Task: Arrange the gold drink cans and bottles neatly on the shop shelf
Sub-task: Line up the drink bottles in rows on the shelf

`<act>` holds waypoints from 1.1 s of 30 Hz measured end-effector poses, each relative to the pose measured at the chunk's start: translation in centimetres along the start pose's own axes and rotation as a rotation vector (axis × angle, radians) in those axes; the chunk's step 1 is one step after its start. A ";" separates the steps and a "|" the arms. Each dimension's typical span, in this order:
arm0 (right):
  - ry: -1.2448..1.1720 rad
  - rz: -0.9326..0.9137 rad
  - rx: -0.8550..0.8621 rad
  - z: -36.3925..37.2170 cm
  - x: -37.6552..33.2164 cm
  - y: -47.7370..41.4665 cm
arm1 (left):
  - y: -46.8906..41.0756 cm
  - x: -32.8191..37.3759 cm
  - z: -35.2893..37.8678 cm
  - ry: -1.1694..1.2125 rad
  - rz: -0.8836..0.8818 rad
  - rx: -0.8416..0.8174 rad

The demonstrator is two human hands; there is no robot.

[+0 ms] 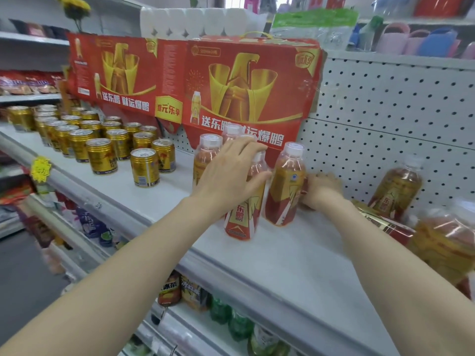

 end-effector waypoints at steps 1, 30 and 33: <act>-0.022 0.018 -0.008 -0.3 0.2 0.5 | 0.1 0.0 0.0 0.000 -0.003 0.001; -0.778 0.464 0.140 -3.4 3.7 8.4 | 0.5 -0.4 -0.1 0.154 -0.001 0.013; -0.887 0.453 0.326 -5.8 3.9 9.2 | 0.9 -0.3 -0.1 0.142 0.012 -0.001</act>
Point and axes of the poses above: each hand's wrist, its own y-axis away from the middle knuckle, its own z-axis out of the palm, x = y × z, the point moved 10 cm from there along -y, towards the middle knuckle, and after that the axes turned 13 degrees about x, right-handed, at the moved point
